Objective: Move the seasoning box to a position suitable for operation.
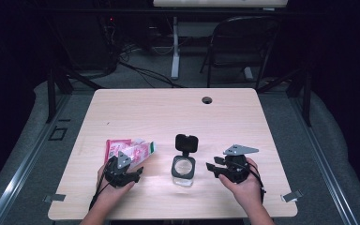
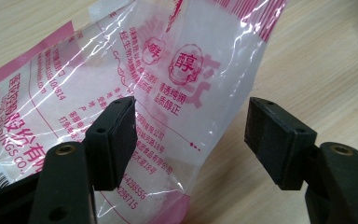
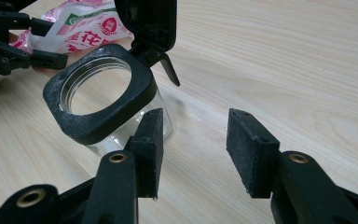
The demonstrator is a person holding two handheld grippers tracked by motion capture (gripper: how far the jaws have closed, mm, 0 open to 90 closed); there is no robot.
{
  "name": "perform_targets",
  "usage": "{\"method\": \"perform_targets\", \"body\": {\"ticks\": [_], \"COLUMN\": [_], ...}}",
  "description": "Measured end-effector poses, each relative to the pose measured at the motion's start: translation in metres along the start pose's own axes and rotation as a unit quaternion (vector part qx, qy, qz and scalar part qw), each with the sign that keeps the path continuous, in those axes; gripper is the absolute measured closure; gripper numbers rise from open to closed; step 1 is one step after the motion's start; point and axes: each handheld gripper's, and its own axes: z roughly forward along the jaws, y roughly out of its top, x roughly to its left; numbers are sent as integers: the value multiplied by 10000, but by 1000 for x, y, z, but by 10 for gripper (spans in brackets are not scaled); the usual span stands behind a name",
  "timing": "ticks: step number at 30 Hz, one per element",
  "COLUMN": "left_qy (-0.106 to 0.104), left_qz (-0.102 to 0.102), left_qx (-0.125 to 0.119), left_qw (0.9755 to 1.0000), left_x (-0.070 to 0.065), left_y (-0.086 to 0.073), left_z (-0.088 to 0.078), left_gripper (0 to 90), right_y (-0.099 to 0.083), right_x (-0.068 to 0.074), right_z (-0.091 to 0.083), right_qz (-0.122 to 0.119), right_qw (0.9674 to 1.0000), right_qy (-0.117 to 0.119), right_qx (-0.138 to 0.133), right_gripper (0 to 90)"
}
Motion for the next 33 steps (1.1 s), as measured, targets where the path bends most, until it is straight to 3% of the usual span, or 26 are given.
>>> {"method": "perform_targets", "body": {"ticks": [15,24,28,33], "left_qy": [370,332,217,133], "left_qz": [-60,-258,-356,-468], "left_qx": [-114,-320,-429,-411], "left_qw": [9992,9986,9982,9980], "left_x": [3,7,9,11], "left_y": [-2,1,1,0], "left_z": [3,-9,-11,-9], "left_gripper": [552,688,780,880], "right_y": [-1,-2,-2,-2], "right_x": [0,0,0,0], "right_z": [2,3,3,3], "right_qz": [-3,-10,2,-4], "right_qw": [10000,10000,10000,10000], "right_qy": [-4,-8,-6,-14], "right_qx": [-11,-14,-28,-25], "right_gripper": [561,561,561,561]}}
